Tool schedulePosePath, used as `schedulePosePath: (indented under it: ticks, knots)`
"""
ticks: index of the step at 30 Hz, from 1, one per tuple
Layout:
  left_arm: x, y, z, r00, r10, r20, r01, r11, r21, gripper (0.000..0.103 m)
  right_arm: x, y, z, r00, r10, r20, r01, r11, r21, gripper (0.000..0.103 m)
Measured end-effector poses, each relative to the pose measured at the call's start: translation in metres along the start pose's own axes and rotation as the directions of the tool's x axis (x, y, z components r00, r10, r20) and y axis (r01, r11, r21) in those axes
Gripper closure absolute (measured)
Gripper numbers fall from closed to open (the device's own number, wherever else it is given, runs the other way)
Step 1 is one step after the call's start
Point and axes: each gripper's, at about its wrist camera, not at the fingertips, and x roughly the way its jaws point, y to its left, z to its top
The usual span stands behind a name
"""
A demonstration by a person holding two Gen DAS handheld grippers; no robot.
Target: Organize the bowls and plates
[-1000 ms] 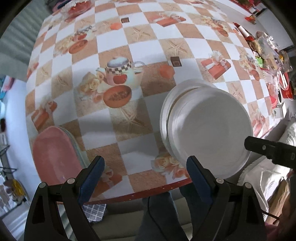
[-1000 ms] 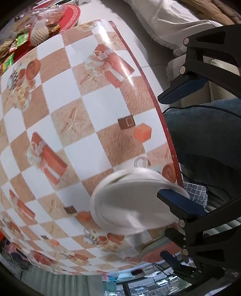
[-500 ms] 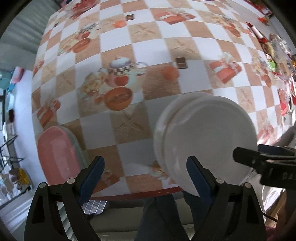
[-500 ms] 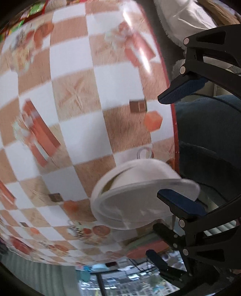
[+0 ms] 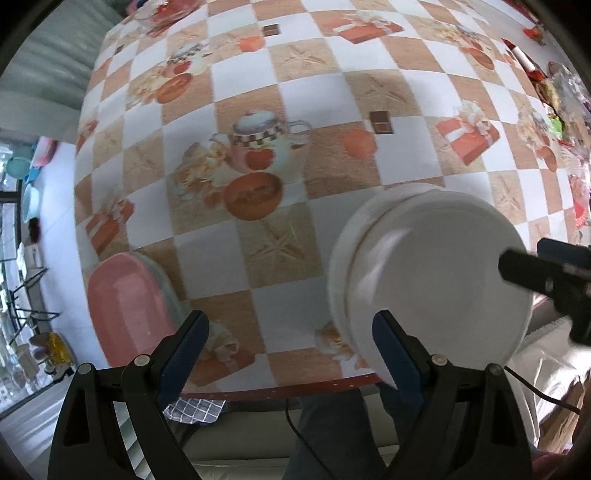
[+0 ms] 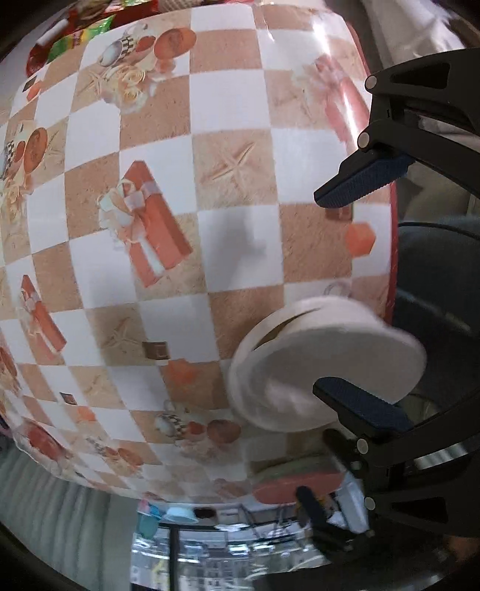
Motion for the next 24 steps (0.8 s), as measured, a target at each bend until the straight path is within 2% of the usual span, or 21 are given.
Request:
schedulePosePath:
  ticks: [4, 8, 12, 15, 19, 24]
  knots:
    - [0.008, -0.012, 0.003, 1.000, -0.001, -0.009, 0.001, 1.000, 0.025, 0.011, 0.022, 0.001, 0.001, 0.999, -0.013, -0.046, 0.013, 1.000, -0.001, 0.009]
    - [0.019, -0.019, 0.003, 0.999, 0.036, -0.002, -0.036, 0.997, 0.065, 0.011, 0.034, 0.011, 0.004, 0.997, -0.060, -0.040, 0.059, 0.998, -0.021, 0.009]
    - [0.031, -0.019, 0.004, 0.999, 0.038, -0.011, -0.037, 0.998, 0.057, 0.011, 0.040, 0.010, 0.012, 0.994, -0.107, -0.026, 0.107, 0.994, -0.011, 0.009]
    - [0.038, -0.017, 0.007, 0.999, 0.045, -0.004, -0.045, 0.998, 0.053, 0.010, 0.039, 0.010, 0.015, 0.995, -0.097, -0.014, 0.096, 0.995, -0.008, 0.009]
    - [0.041, -0.015, 0.012, 0.998, 0.060, 0.016, -0.061, 0.997, 0.040, 0.003, 0.046, 0.014, 0.017, 0.995, -0.095, -0.032, 0.094, 0.995, -0.020, 0.009]
    - [0.021, -0.013, 0.010, 0.997, 0.047, 0.062, -0.049, 0.998, 0.033, 0.003, 0.024, 0.012, 0.008, 0.999, -0.045, -0.001, 0.045, 0.999, -0.002, 0.009]
